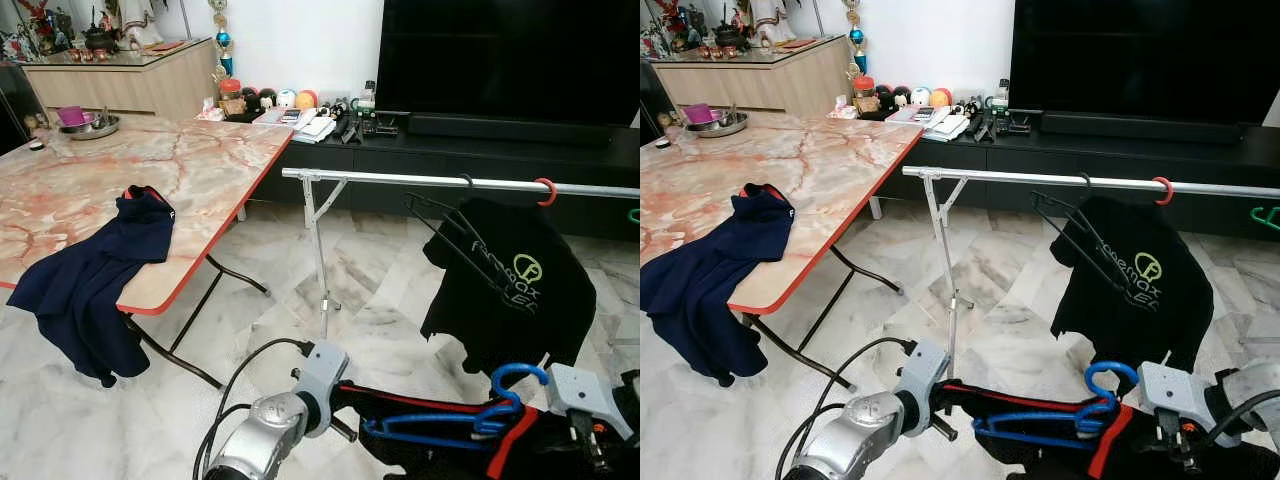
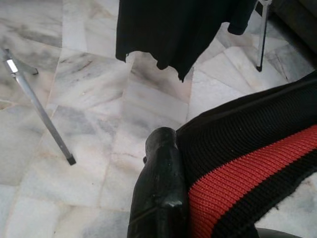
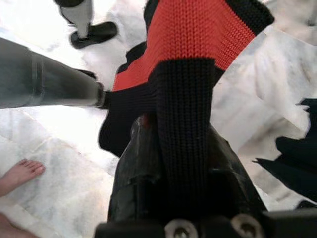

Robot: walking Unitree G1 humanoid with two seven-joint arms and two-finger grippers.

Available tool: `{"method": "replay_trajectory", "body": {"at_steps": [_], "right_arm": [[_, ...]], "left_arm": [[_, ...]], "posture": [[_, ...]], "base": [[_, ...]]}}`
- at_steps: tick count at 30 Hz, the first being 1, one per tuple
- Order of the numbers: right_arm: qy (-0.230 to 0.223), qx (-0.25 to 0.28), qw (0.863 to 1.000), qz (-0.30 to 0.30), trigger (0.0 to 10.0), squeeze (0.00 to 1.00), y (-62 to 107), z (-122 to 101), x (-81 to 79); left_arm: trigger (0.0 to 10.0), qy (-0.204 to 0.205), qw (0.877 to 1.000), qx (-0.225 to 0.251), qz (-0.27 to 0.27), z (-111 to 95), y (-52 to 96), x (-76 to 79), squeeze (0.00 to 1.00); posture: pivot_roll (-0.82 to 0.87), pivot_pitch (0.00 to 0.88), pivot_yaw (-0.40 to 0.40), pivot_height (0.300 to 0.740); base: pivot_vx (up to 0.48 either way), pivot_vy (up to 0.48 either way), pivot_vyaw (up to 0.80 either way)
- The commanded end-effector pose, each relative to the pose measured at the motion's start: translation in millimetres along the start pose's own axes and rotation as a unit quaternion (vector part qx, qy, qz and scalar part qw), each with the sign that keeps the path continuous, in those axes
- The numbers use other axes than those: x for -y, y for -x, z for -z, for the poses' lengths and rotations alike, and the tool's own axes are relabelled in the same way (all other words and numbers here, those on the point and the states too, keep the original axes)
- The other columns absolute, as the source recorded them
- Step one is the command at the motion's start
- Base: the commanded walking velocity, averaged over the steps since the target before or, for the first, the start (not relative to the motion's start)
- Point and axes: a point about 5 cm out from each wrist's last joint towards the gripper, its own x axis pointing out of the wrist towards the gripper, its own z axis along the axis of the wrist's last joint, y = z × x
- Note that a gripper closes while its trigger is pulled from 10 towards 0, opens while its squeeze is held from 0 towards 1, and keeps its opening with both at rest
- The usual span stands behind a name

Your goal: Hang hanger

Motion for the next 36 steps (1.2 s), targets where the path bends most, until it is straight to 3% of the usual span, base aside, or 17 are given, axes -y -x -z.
{"method": "replay_trajectory", "body": {"at_steps": [1,5,9,16,19,26,29,33,36], "right_arm": [[-0.029,-0.046,0.997,0.049,0.0,0.00,24.2,18,7.0],[-0.030,-0.028,0.996,0.073,0.0,0.00,28.3,15,12.3],[-0.055,0.043,0.995,0.070,0.0,0.00,34.4,6,13.6],[-0.054,-0.011,0.995,0.084,0.0,0.00,33.5,20,12.3],[-0.044,-0.063,0.993,0.095,0.0,0.00,29.5,28,11.5],[-0.026,-0.111,0.975,0.190,0.0,0.00,28.0,30,27.9],[-0.019,-0.118,0.973,0.199,0.0,0.00,26.7,30,29.5],[-0.024,-0.081,0.979,0.185,0.0,0.00,8.8,21,27.1],[-0.025,-0.056,0.976,0.208,0.0,0.00,-15.7,9,29.2]], "left_arm": [[0.0,-0.015,0.998,-0.021,-0.050,6,10.1,-24.5,0.00],[0.0,-0.022,0.998,-0.034,-0.043,9,11.1,-24.8,0.00],[0.0,-0.036,0.998,-0.047,-0.032,12,10.5,-22.6,0.00],[0.0,-0.042,0.998,-0.046,-0.029,12,10.5,-22.3,0.00],[0.0,-0.048,0.998,-0.044,-0.026,10,13.5,-24.3,0.00],[0.0,-0.060,0.998,-0.019,0.001,-5,25.5,-32.3,0.00],[0.0,-0.065,0.998,-0.009,0.011,-12,27.7,-33.3,0.00],[0.0,-0.055,0.997,0.032,0.047,-32,29.5,-26.8,0.00],[0.0,-0.050,0.990,0.068,0.117,-47,30.0,-6.4,0.00]], "posture": [[0.03,0.000,0.008,0.740],[0.03,0.000,0.009,0.740],[0.03,0.000,0.013,0.740],[0.03,0.000,0.014,0.740],[0.03,0.000,0.013,0.740],[0.04,0.000,0.017,0.740],[0.04,0.000,0.019,0.740],[0.05,0.000,0.020,0.740],[0.05,0.000,0.027,0.740]], "base": [[0.000,0.000,0.00],[0.000,0.000,0.00],[0.000,0.000,0.00],[0.000,0.000,0.00],[0.000,0.000,0.00],[0.000,0.000,0.00],[0.000,0.000,0.00],[0.000,0.000,0.00],[0.000,0.000,0.00]]}}
